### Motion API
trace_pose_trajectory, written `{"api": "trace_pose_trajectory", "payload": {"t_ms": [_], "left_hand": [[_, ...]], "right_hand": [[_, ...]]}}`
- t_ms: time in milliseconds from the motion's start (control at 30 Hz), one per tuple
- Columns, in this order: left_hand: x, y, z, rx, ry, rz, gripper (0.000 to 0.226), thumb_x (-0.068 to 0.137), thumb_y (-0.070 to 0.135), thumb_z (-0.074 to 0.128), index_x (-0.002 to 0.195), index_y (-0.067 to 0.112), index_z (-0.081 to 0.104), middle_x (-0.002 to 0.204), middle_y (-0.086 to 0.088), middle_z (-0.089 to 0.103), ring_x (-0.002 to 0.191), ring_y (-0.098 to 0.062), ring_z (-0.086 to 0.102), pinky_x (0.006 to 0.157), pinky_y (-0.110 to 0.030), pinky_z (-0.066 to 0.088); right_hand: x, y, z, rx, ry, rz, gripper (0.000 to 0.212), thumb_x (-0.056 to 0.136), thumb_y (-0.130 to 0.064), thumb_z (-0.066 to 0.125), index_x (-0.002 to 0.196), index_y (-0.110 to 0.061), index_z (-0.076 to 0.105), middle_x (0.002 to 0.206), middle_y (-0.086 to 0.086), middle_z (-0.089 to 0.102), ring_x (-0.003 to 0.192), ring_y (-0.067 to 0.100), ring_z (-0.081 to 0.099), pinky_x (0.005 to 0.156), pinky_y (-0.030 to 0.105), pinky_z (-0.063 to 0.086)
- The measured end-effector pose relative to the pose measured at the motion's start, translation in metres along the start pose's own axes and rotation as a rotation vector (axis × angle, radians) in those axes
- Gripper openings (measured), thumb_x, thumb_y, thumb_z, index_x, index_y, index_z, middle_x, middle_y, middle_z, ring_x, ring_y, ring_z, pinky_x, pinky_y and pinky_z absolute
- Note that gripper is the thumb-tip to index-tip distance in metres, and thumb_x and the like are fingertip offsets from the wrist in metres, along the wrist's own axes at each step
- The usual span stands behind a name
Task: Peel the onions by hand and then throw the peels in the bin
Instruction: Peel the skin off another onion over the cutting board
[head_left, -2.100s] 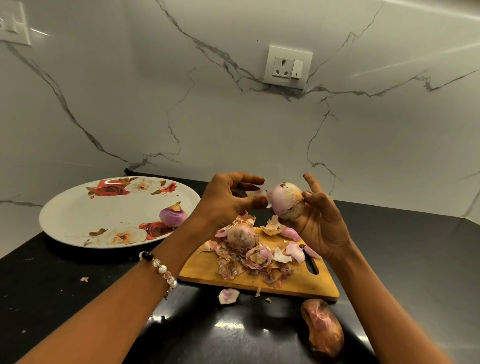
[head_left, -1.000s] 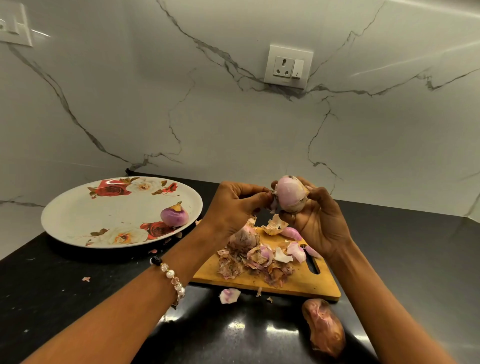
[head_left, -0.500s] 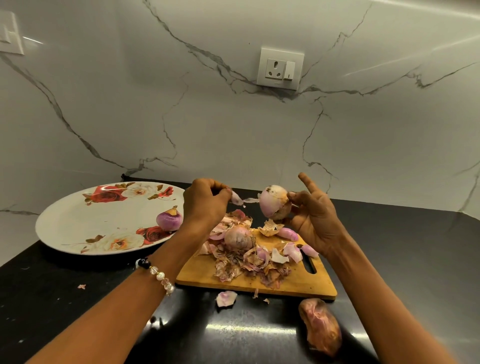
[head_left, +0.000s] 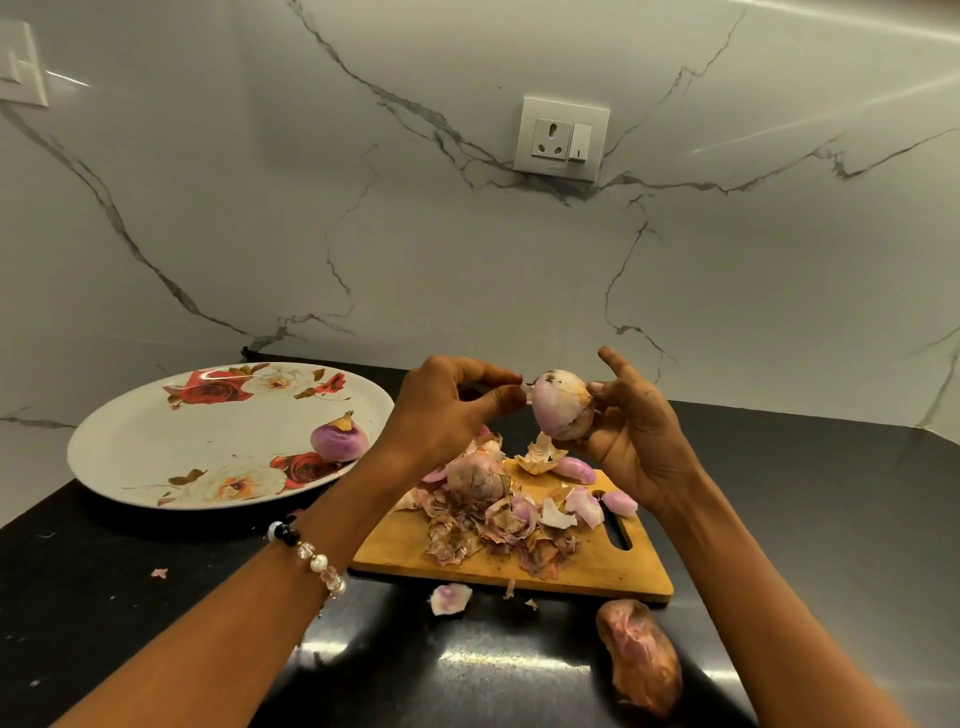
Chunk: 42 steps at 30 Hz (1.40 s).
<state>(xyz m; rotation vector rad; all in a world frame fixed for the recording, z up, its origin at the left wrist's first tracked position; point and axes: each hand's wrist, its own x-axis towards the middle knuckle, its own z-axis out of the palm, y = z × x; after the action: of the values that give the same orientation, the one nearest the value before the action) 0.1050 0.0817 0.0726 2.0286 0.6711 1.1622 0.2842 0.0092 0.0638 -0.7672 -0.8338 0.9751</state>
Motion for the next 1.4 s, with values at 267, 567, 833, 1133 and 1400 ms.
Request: {"api": "trace_pose_trajectory", "payload": {"t_ms": [267, 567, 833, 1133, 1400], "left_hand": [[0.001, -0.011, 0.008, 0.304, 0.078, 0.190, 0.019, 0.084, 0.024, 0.071, 0.096, 0.009, 0.072, 0.096, -0.002, 0.064, 0.084, -0.011, 0.057, 0.071, -0.014, 0.049], [0.005, -0.020, 0.008, 0.460, 0.226, 0.065, 0.021, 0.093, 0.032, 0.057, 0.085, 0.013, 0.059, 0.095, -0.004, 0.058, 0.087, -0.016, 0.053, 0.077, -0.038, 0.048], [0.003, -0.011, -0.001, 0.283, 0.068, 0.097, 0.021, 0.082, 0.012, 0.073, 0.102, 0.017, 0.072, 0.096, 0.001, 0.071, 0.078, -0.004, 0.061, 0.070, -0.006, 0.046], [0.005, -0.011, -0.005, 0.284, 0.036, 0.454, 0.021, 0.082, 0.014, 0.072, 0.103, 0.011, 0.074, 0.095, -0.003, 0.073, 0.083, -0.009, 0.065, 0.074, -0.009, 0.051], [0.004, -0.016, -0.001, 0.592, -0.133, 0.731, 0.022, 0.078, 0.029, 0.065, 0.088, 0.013, 0.077, 0.079, -0.003, 0.071, 0.063, -0.014, 0.064, 0.061, -0.022, 0.039]], "right_hand": [[0.000, 0.002, 0.000, 0.004, -0.090, 0.059, 0.091, 0.070, -0.005, 0.058, 0.153, -0.019, 0.024, 0.097, 0.019, 0.066, 0.100, 0.037, 0.064, 0.062, 0.051, 0.059], [-0.002, 0.000, 0.005, 0.034, -0.033, 0.004, 0.133, 0.027, -0.029, 0.100, 0.143, -0.012, 0.037, 0.075, 0.004, 0.066, 0.089, 0.027, 0.069, 0.058, 0.050, 0.058], [-0.004, -0.004, 0.002, -0.052, 0.059, 0.013, 0.081, 0.082, 0.005, 0.063, 0.152, -0.012, 0.026, 0.080, 0.009, 0.066, 0.075, 0.021, 0.071, 0.059, 0.048, 0.060], [-0.001, 0.001, 0.004, -0.325, 0.029, 0.056, 0.083, 0.087, 0.010, 0.056, 0.155, -0.021, 0.018, 0.090, 0.016, 0.066, 0.103, 0.033, 0.064, 0.083, 0.059, 0.052], [-0.004, 0.005, 0.004, -0.496, -0.062, 0.069, 0.092, 0.089, 0.005, 0.058, 0.155, -0.025, 0.003, 0.067, 0.008, 0.070, 0.072, 0.022, 0.071, 0.080, 0.050, 0.058]]}}
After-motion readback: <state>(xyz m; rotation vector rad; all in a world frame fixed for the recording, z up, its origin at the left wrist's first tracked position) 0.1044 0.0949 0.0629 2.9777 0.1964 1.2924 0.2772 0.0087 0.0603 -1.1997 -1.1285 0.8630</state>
